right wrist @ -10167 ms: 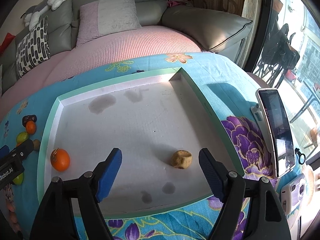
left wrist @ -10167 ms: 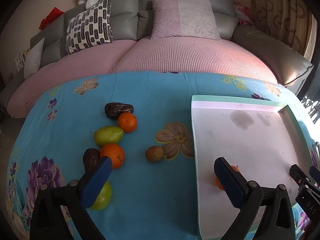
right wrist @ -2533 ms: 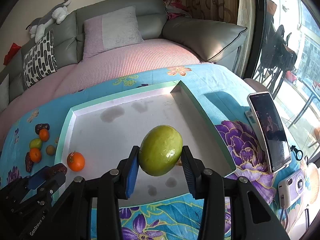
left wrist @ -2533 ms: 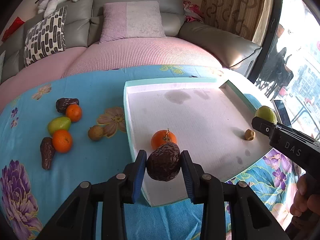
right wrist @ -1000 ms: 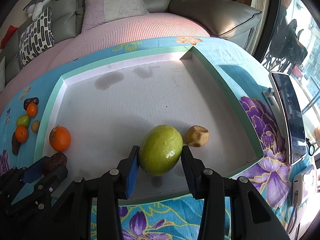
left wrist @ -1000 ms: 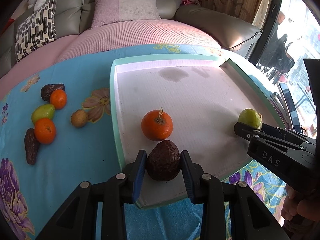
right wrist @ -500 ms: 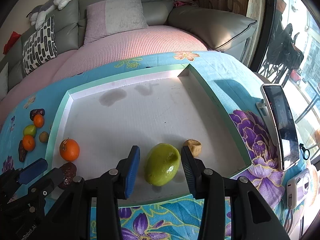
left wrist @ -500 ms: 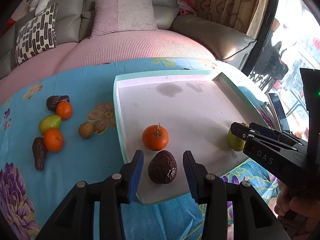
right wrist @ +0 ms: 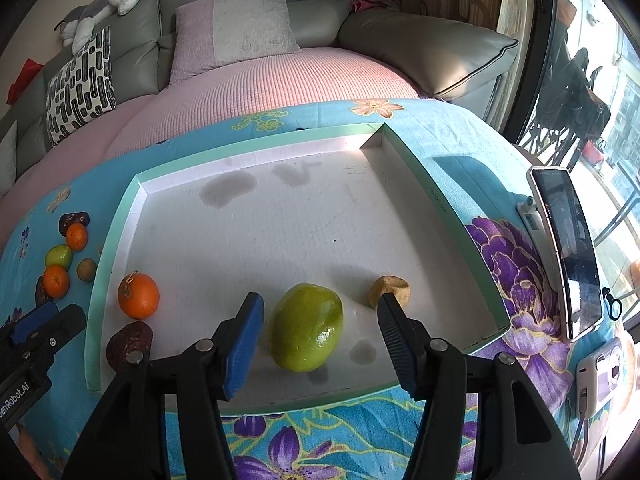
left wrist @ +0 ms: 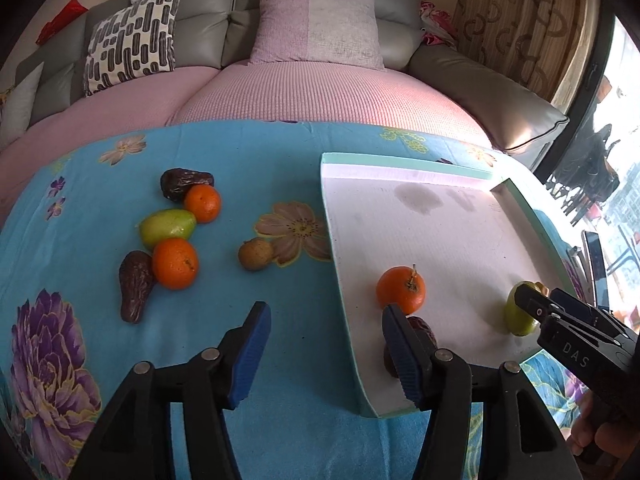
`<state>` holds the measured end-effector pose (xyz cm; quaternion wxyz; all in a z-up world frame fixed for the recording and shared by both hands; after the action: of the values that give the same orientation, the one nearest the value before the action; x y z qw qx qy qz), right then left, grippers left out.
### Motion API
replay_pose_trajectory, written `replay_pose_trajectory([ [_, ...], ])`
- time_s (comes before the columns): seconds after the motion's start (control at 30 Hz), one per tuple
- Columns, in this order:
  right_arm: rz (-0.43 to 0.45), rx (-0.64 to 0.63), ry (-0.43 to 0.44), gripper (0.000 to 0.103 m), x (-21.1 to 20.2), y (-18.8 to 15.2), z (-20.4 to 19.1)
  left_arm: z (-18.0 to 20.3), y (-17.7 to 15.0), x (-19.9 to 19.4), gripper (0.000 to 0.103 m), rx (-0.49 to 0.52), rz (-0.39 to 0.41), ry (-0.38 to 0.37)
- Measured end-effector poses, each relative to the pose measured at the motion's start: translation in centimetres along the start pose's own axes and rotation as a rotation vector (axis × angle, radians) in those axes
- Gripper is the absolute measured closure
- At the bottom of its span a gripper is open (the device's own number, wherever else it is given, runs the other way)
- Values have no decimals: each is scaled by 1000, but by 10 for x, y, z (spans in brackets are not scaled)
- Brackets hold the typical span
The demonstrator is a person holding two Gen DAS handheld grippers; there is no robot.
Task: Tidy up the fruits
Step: 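Lower the green fruit onto the tray with the right gripper while the left lowers the date beside the tangerine, then withdraw both open grippers from the tray back toward the fruit row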
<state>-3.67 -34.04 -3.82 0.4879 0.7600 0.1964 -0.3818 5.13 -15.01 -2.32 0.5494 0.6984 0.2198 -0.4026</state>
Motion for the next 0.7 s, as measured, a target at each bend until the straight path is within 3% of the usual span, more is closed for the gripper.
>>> replay_pose_trajectory([
  [0.1,-1,0,1,33,2,0,-1,-17,0,9,25,-40,-9,55],
  [0.23,-6,-11,-2,28,6,-1,-4,-35,-1,18,23,-83,-26,111],
  [0.3,-3,-17,-4,21,7,-1,-5,-43,-2,22,4,-94,-31,145],
  [0.33,-1,-21,-4,21,7,-1,-6,-46,-2,22,0,-99,-28,160],
  [0.47,10,-28,2,19,7,1,-9,-57,-2,23,0,-113,-11,206],
  [0.53,16,-30,3,9,8,1,-10,-61,-3,24,0,-118,-6,229],
  [0.7,37,-31,14,9,7,3,-13,-66,-3,23,0,-110,2,264],
])
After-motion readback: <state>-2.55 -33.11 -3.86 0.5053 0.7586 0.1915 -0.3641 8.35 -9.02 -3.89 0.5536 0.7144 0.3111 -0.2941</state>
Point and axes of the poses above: each gripper's, at about its wrist camera, not at the fingertips, and x roughly the way its jaws point, z to its right, y to its top, the point moved 6 cm from there along x, roughly the way its jaws point, and after that the axes turned 15 degrees about y, right-handed, at the moved point
